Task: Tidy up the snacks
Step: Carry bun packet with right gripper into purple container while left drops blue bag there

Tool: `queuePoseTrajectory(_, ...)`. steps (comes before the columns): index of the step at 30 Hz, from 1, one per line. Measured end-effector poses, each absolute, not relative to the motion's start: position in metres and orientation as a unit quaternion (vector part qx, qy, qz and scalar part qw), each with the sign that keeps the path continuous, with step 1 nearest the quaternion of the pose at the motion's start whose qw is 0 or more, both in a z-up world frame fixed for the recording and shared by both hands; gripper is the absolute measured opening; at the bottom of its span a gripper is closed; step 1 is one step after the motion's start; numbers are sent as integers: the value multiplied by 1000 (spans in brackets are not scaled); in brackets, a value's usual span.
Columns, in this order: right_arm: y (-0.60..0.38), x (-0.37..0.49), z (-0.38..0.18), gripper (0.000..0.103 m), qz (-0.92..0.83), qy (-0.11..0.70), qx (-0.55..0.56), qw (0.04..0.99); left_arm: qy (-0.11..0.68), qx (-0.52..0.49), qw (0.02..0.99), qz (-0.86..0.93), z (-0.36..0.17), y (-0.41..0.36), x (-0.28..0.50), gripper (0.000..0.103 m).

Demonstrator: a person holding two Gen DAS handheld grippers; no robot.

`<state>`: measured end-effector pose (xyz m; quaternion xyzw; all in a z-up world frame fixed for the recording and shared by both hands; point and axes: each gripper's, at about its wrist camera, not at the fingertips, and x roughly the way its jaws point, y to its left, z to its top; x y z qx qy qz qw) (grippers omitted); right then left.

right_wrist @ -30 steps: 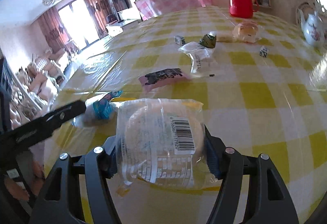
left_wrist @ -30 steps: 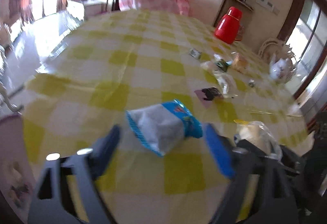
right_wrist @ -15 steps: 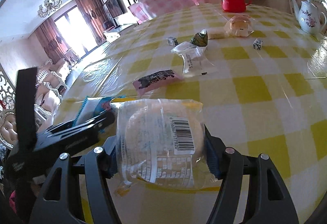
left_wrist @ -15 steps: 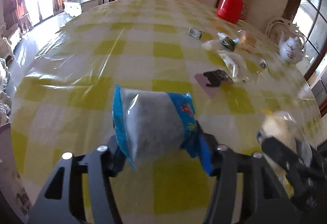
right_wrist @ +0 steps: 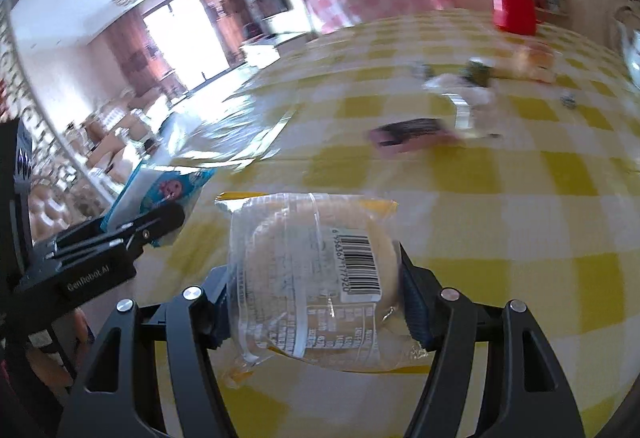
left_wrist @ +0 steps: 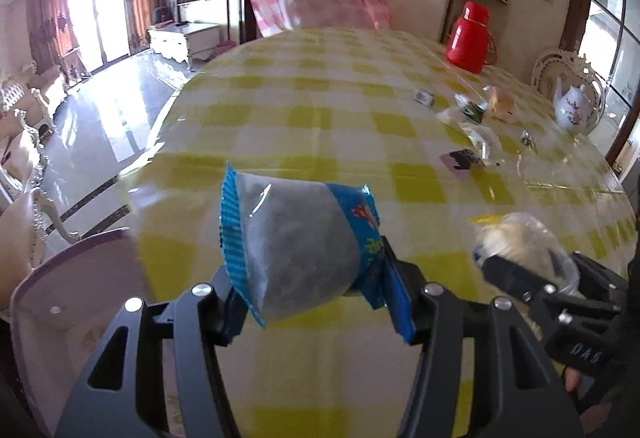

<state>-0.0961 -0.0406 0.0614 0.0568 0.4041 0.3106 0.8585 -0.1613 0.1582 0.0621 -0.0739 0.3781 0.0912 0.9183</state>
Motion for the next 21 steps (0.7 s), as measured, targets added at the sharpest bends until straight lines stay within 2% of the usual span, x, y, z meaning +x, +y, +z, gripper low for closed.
queuePoseTrajectory(18,121,-232,86,65,471,356,-84,803,378,-102,904,172,56,298,-267,58)
queuePoseTrajectory(21,135,-253,88,65,484,339,-105,800,372,-108,903,186,57,314,-275,54)
